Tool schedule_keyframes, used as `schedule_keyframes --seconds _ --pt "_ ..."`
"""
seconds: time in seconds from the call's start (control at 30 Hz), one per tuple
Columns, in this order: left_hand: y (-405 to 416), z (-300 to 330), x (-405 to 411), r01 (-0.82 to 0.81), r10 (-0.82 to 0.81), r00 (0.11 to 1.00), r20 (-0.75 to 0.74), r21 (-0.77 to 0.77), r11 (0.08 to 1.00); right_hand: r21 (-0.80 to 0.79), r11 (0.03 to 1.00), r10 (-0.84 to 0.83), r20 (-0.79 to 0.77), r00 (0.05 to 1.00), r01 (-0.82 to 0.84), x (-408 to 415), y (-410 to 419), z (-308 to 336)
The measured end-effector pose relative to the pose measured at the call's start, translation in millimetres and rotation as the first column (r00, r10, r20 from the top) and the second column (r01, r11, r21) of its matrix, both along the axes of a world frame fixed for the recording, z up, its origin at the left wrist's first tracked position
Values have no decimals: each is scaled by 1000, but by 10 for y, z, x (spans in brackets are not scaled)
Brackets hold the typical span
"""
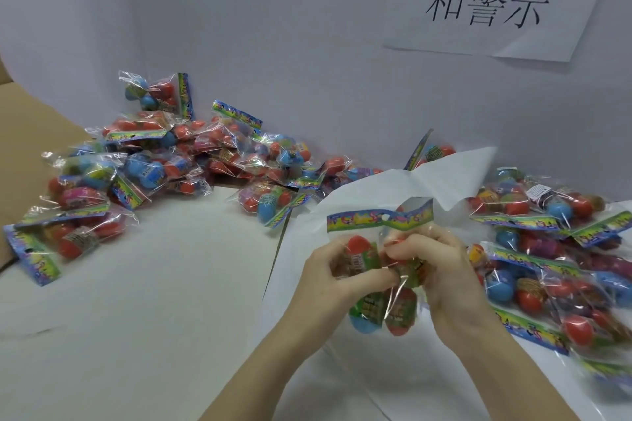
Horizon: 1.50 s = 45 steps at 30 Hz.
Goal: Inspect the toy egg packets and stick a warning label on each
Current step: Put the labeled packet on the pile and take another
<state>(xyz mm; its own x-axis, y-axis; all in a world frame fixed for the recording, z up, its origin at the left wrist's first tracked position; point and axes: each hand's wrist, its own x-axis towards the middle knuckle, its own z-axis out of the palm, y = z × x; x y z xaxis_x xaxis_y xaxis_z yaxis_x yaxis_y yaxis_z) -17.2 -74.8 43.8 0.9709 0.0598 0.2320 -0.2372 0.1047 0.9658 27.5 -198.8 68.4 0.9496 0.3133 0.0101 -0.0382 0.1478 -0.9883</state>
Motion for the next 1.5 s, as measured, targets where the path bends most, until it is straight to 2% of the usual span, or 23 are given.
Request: schedule_keyframes --seconds 0.1,0.23,0.33,0.4,0.47,0.53,0.6,0.67,0.7,0.73,0.77,0.83,0.87,0.9,1.0,1.07,1.13,1.2,1.3,1.4,1.5 --pt "-3 38 1 -21 20 1000 -19 -24 1000 -48 999 -10 26 1000 11 1 -45 47" --pt "21 70 12 -142 142 990 -13 -63 988 -62 998 -9 71 997 13 -6 -65 55" --pt "17 59 6 -260 260 966 -6 -84 962 -62 995 82 59 995 -79 2 -45 41" --pt "25 43 13 -341 343 939 -13 -144 929 -133 975 184 46 982 -177 11 -43 36" --pt "42 53 16 -380 384 923 -23 -209 901 -187 951 254 16 967 -246 12 -41 35" --pt "46 71 9 -389 394 919 -28 -236 890 -155 949 288 65 955 -276 -6 -25 37" --pt "40 79 -7 -393 398 917 -17 -202 897 -89 978 202 151 968 -190 -39 10 15" --pt "32 52 -7 -419 423 906 5 -126 899 -50 997 -37 282 959 53 -47 37 -48" --pt "25 43 -10 -438 442 897 14 -97 894 -47 974 -188 384 904 222 -50 51 -70" --pt "15 38 -14 -445 448 894 19 -83 892 -51 920 -310 508 804 388 -52 67 -88" --pt "7 38 -23 -417 420 907 20 -94 904 -57 857 -361 644 675 513 -55 84 -104" --pt "-23 49 -37 -251 256 967 2 -176 952 -85 771 -270 854 445 631 -79 125 -140" --pt "-36 50 -42 -166 170 985 1 -208 964 -116 762 -186 903 387 637 -101 151 -164" --pt "-42 54 -45 -119 122 993 2 -223 968 -158 787 -96 924 371 597 -128 172 -177" --pt "13 63 -37 -132 127 991 -38 -298 945 -228 892 78 928 365 390 -187 175 -176" --pt "71 72 -33 -127 110 992 -67 -377 918 -175 930 35 918 395 324 -198 146 -139" --pt "94 90 -34 -95 60 994 -93 -437 894 -94 923 -82 899 429 373 -185 116 -102" --pt "107 101 -39 -86 35 993 -116 -469 879 -56 904 -195 828 526 424 -154 102 -67" --pt "115 118 -39 -89 27 991 -128 -509 856 -83 929 -227 639 735 360 -103 87 -48" --pt "106 110 -34 -110 78 993 -94 -427 898 -33 963 -214 510 833 267 -90 76 -45" --pt "106 73 -28 -173 158 985 -71 -310 935 1 965 -231 486 843 264 -101 76 -33"
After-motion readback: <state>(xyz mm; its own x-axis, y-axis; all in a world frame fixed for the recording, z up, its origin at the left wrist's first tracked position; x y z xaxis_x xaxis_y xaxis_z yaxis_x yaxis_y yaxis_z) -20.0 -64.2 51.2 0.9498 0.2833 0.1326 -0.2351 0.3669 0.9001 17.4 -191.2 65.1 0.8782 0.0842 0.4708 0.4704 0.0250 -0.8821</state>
